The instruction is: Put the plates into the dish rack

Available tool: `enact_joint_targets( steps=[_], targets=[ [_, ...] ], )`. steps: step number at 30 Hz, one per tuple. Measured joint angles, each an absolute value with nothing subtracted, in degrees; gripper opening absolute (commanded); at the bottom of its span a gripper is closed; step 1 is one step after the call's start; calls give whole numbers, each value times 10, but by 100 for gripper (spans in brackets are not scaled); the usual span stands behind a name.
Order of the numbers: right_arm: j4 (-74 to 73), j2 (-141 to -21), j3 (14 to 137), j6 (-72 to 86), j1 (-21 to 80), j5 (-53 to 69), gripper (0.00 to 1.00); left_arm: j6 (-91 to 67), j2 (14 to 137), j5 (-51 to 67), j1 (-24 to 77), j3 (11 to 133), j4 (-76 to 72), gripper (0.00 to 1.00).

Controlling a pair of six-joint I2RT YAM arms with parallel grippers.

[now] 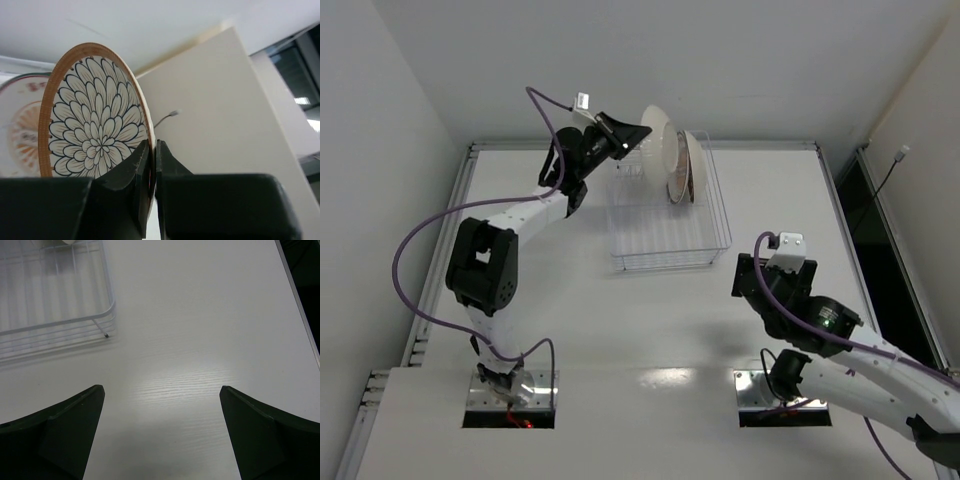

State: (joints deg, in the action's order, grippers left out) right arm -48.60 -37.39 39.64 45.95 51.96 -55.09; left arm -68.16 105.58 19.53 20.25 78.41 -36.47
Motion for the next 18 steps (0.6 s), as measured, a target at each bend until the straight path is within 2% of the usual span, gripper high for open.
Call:
enact_joint_targets(
  steps=[6, 18],
  targets=[
    [-485, -374, 396, 459, 522, -551, 100, -700, 1086, 201, 228, 844, -381, 0],
    [-485, -373, 396, 459, 523, -551, 100, -654, 1085, 144, 240, 845, -333, 0]
  ],
)
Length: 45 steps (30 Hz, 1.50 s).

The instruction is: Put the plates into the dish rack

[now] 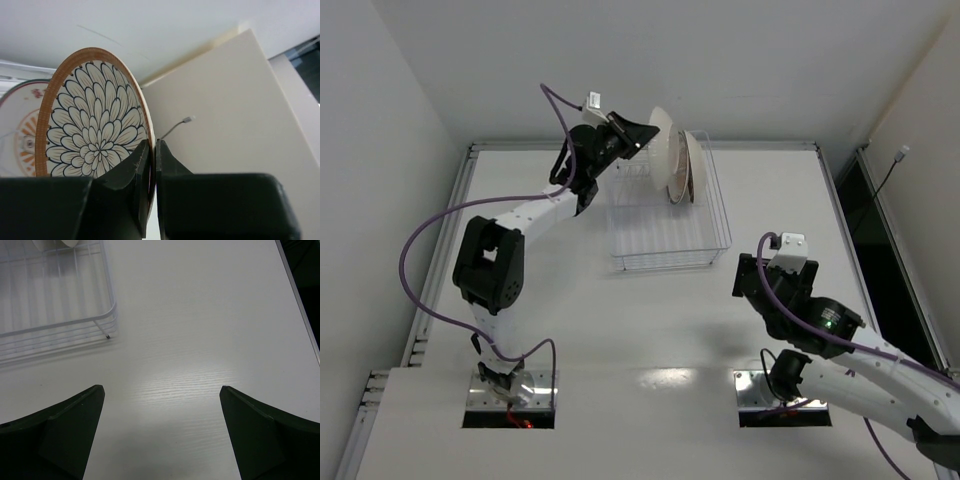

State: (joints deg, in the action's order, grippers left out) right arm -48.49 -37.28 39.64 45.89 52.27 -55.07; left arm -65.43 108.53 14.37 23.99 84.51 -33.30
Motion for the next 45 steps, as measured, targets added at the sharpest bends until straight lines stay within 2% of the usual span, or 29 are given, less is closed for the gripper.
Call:
enact_joint_targets(
  steps=[9, 26, 34, 45],
  targets=[
    [-485, -374, 396, 459, 523, -550, 100, -606, 1084, 61, 257, 823, -279, 0],
    [-481, -380, 396, 454, 523, -550, 100, -585, 1084, -41, 298, 785, -303, 0],
    [-481, -380, 396, 454, 527, -548, 100, -538, 1113, -116, 344, 849, -267, 0],
    [-479, -379, 396, 450, 531, -548, 100, -515, 1156, -161, 348, 915, -244, 1]
  ],
)
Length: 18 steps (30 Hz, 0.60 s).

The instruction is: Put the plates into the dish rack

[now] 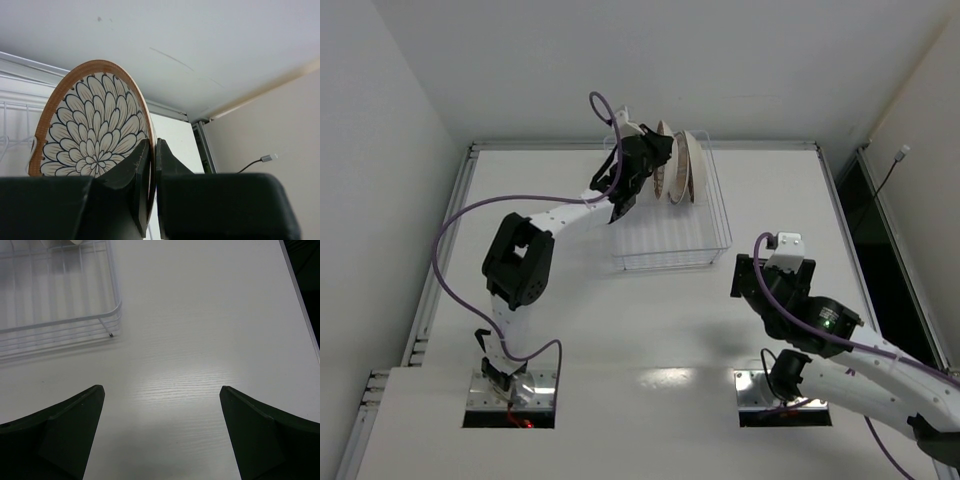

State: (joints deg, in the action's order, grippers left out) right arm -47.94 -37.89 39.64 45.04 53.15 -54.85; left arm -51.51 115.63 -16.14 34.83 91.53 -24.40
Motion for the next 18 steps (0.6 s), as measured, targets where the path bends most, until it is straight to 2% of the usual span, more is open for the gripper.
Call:
enact_joint_targets(
  steps=[3, 5, 9, 13, 17, 18],
  targets=[
    [-476, -380, 396, 450, 531, -548, 100, -515, 1164, -168, 348, 912, -264, 3],
    [-476, -380, 396, 450, 531, -548, 100, -515, 1164, -171, 348, 901, -284, 8],
    [-476, -381, 396, 450, 531, -548, 100, -522, 1164, -174, 348, 879, -322, 10],
    [-476, -385, 396, 448, 531, -548, 100, -534, 1164, -169, 348, 864, -340, 20],
    [-475, -389, 396, 448, 531, -548, 100, -543, 1164, -158, 348, 845, -350, 38],
    [-474, -390, 396, 448, 531, -548, 100, -545, 1164, -156, 348, 838, -355, 40]
  ],
)
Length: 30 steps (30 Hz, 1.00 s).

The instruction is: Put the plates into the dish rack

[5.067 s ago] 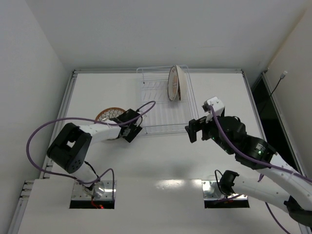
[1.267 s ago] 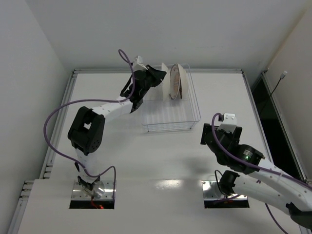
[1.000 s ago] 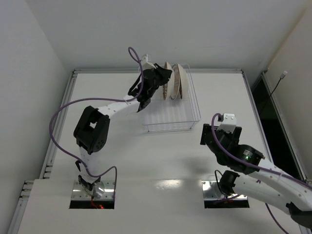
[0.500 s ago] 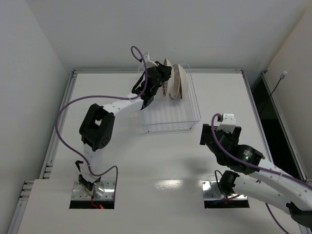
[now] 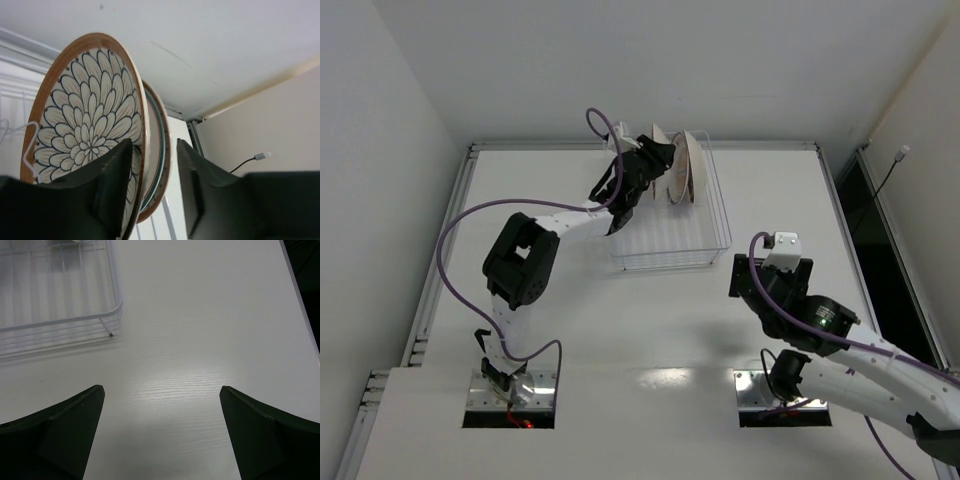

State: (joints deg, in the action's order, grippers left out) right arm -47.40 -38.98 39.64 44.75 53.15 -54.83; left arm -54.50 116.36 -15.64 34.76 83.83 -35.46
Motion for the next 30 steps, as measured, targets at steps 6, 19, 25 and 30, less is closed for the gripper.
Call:
enact_joint_targets(
  steps=[6, 19, 25, 30],
  targets=[
    [-470, -392, 396, 446, 531, -548, 100, -547, 1164, -147, 342, 810, -357, 46],
    [-468, -398, 396, 446, 531, -548, 100, -533, 1153, -128, 341, 787, -364, 36],
    [-468, -401, 396, 446, 531, -548, 100, -502, 1147, -130, 331, 760, -378, 4],
    [-468, -401, 396, 446, 531, -548, 100, -499, 1147, -132, 326, 759, -359, 0]
  ],
)
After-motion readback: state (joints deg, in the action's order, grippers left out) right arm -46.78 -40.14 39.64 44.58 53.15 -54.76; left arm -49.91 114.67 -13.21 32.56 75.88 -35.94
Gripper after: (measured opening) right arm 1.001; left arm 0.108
